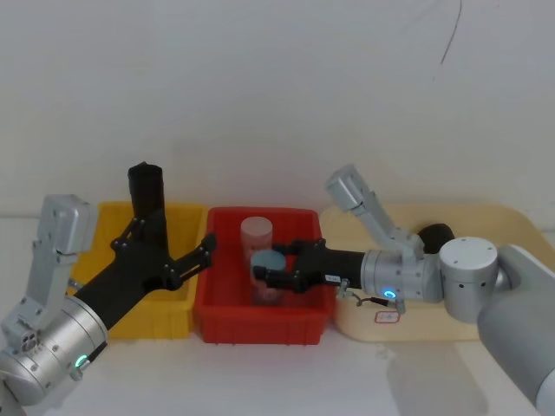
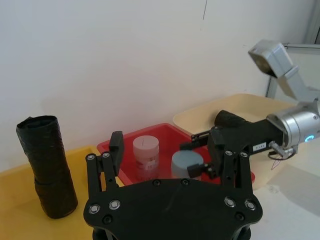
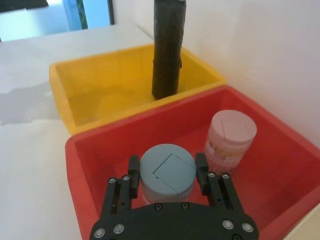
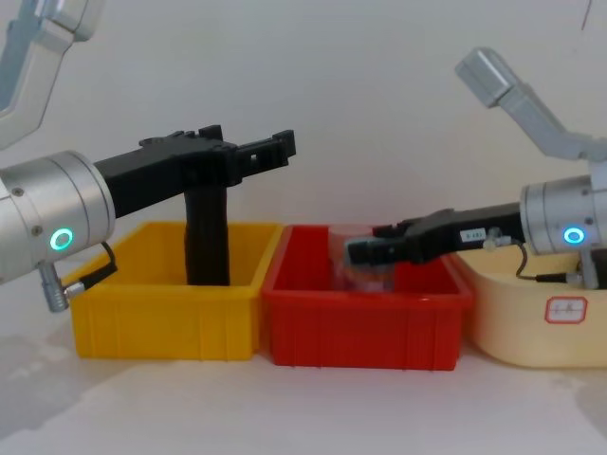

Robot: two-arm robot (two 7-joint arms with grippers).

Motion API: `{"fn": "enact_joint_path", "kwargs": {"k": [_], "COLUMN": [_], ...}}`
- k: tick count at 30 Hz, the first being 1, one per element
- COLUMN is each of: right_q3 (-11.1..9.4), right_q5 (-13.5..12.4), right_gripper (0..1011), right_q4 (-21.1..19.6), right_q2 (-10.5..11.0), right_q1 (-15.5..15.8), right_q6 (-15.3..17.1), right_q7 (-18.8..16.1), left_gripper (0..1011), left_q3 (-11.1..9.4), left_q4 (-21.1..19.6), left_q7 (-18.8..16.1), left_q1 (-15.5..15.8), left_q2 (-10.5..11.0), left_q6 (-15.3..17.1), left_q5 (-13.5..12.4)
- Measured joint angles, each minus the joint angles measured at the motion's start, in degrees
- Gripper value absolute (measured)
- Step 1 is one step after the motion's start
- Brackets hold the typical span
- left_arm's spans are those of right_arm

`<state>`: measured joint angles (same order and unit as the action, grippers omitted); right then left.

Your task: Pick up the garbage bag with the one hand and transfer it to the other hand.

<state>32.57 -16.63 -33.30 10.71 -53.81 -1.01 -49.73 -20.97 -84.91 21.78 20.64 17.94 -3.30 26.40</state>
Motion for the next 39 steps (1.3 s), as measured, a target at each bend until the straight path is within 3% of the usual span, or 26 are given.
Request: {"fn": "enact_joint_path", "kwargs": {"k": [13,18,26,32,39], "right_q3": [-3.37,-5.56,-8.42,-9.88,-10.47], "right_q5": [-2.18,-3.1,-4.13,-4.46,-4.4], "right_gripper": [647,647,647,647,652], "right_q4": [-11.12,-17.43,-24.05,-27.21,-28.66], "right_q2": [4.26,7.5,11.77,14.74,16.68], "right_q1": [3.16,5.54,9.55,12.92,15.97], "right_q6": [0.49,0.96,2.38,3.91,5.4], "right_q7": [2.49,5.12,8.9,11.63,13.88], "left_gripper": [1000,1000,1000,1001,1000], "left_q3": [0.0,0.0,0.0,0.0,0.0], "left_q4": [0.0,0.0,0.0,0.0,0.0], "left_q7": [0.0,0.0,0.0,0.0,0.0], "left_q1": [0.0,0.0,0.0,0.0,0.0], "left_q2": [0.0,0.0,0.0,0.0,0.0], "left_q6": [0.0,0.0,0.0,0.0,0.0], "left_q5": [0.0,0.0,0.0,0.0,0.0]}}
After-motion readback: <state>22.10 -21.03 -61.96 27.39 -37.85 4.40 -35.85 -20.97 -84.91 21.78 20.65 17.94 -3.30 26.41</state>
